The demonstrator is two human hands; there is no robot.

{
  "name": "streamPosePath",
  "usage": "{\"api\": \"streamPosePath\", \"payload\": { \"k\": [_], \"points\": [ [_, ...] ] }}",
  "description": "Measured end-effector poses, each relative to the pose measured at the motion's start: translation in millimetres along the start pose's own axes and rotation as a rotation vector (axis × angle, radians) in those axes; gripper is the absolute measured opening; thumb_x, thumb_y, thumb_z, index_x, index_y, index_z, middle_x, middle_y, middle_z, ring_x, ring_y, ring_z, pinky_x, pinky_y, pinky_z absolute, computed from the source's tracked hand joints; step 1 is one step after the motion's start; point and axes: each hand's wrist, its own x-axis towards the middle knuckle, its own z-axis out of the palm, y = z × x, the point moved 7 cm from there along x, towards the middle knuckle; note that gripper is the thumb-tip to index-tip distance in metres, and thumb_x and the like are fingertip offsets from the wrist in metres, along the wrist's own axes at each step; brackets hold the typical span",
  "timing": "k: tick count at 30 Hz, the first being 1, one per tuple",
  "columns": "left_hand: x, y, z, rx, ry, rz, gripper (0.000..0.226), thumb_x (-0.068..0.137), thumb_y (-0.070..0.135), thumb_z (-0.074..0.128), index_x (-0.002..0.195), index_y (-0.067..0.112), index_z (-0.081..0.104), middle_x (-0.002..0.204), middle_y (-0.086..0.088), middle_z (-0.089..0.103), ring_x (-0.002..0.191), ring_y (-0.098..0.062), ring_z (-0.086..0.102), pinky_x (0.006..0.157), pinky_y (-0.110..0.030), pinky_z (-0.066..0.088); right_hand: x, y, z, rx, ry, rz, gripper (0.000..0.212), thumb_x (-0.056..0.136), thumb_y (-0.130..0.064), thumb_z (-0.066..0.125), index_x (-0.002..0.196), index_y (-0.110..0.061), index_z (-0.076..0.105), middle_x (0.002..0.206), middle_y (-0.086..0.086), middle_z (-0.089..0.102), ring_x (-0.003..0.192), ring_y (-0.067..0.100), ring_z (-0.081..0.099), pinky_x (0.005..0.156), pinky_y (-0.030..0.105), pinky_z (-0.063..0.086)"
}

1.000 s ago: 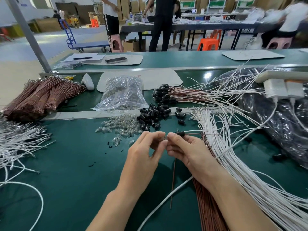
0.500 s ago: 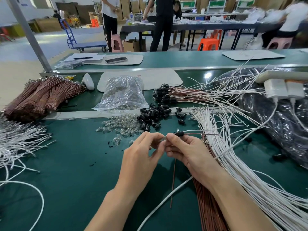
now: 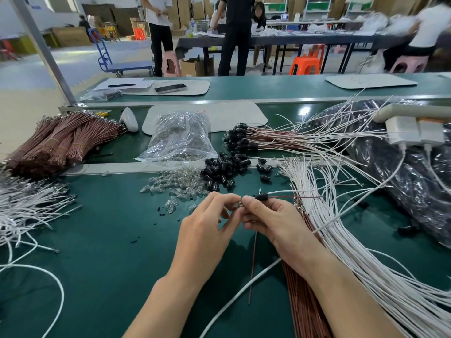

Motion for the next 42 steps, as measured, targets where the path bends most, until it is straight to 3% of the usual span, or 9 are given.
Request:
{"api": "streamPosePath", "payload": {
  "k": [5, 11, 15, 18, 21, 28, 33, 42],
  "points": [
    [0.0, 0.5, -0.4, -0.02, 0.029, 0.005, 0.01, 0.094, 0.031, 0.066, 0.104, 0.03, 0.064, 0.093, 0.017, 0.06, 0.079, 0.001, 0.058, 0.064, -0.03, 0.052, -1.2, -1.1, 1.9, 0.001, -0.025, -0.001, 0.033, 0.067, -0.048, 0.079, 0.081, -0.018, 0.082, 0.087, 0.007, 0.077, 0.077, 0.015, 0.071, 0.069, 0.021, 0.056],
    [1.8, -8.8, -6.2, -0.129, 0.121, -0.081, 0.008, 0.095, 0.037, 0.062, 0.102, 0.04, 0.06, 0.093, 0.018, 0.063, 0.078, -0.008, 0.062, 0.07, -0.021, 0.049, 1.4, -5.0, -4.7, 0.11, 0.07, 0.008, 0.057, 0.078, -0.055, 0.067, 0.105, -0.005, 0.07, 0.097, 0.017, 0.077, 0.074, 0.019, 0.072, 0.063, 0.024, 0.058],
    [1.7, -12.2, -3.8, -0.129, 0.106, -0.098, 0.013, 0.097, 0.033, 0.065, 0.101, 0.043, 0.059, 0.094, 0.02, 0.063, 0.081, -0.009, 0.062, 0.07, -0.018, 0.048, 2.4, -6.0, -8.5, 0.194, 0.108, 0.005, 0.045, 0.085, -0.043, 0.062, 0.108, -0.006, 0.071, 0.09, 0.014, 0.077, 0.069, 0.016, 0.071, 0.061, 0.024, 0.058],
    [1.3, -13.3, -0.9, -0.127, 0.09, -0.097, 0.008, 0.096, 0.038, 0.063, 0.101, 0.042, 0.059, 0.093, 0.02, 0.063, 0.08, -0.01, 0.062, 0.07, -0.021, 0.049, 0.9, -3.8, -7.9, 0.161, 0.091, 0.014, 0.029, 0.092, -0.034, 0.062, 0.101, -0.011, 0.077, 0.092, 0.012, 0.076, 0.072, 0.015, 0.07, 0.063, 0.024, 0.058],
    [1.3, -12.1, 1.5, -0.13, 0.068, -0.081, 0.008, 0.095, 0.044, 0.058, 0.102, 0.041, 0.059, 0.092, 0.019, 0.064, 0.078, -0.013, 0.062, 0.069, -0.025, 0.05, -0.9, -3.8, -6.0, 0.1, 0.074, 0.011, 0.027, 0.099, -0.03, 0.059, 0.097, -0.014, 0.08, 0.094, 0.011, 0.076, 0.075, 0.016, 0.07, 0.065, 0.025, 0.057],
    [1.4, -12.4, 3.5, -0.156, 0.037, -0.096, 0.012, 0.095, 0.033, 0.066, 0.104, 0.04, 0.063, 0.092, 0.02, 0.066, 0.081, -0.01, 0.064, 0.07, -0.022, 0.05, -1.7, -3.3, -2.3, 0.068, 0.056, -0.003, 0.027, 0.097, -0.03, 0.06, 0.093, -0.014, 0.081, 0.091, 0.011, 0.077, 0.075, 0.015, 0.07, 0.066, 0.024, 0.058],
    [1.3, -15.4, 3.4, -0.18, 0.02, -0.131, 0.013, 0.092, 0.023, 0.072, 0.104, 0.028, 0.07, 0.09, 0.019, 0.07, 0.083, -0.007, 0.066, 0.072, -0.019, 0.05, -2.0, -3.8, -0.4, 0.014, 0.028, -0.027, 0.029, 0.082, -0.044, 0.069, 0.093, -0.02, 0.082, 0.091, 0.009, 0.077, 0.078, 0.015, 0.071, 0.069, 0.024, 0.057],
    [2.0, -16.9, 3.7, -0.247, -0.012, -0.158, 0.031, 0.089, 0.016, 0.075, 0.1, 0.044, 0.067, 0.089, 0.023, 0.07, 0.08, -0.004, 0.068, 0.071, -0.013, 0.049, -2.2, -2.2, -0.4, -0.049, -0.027, -0.046, 0.033, 0.083, -0.045, 0.071, 0.1, -0.019, 0.08, 0.098, 0.011, 0.077, 0.086, 0.018, 0.073, 0.073, 0.026, 0.057]
  ]
}}
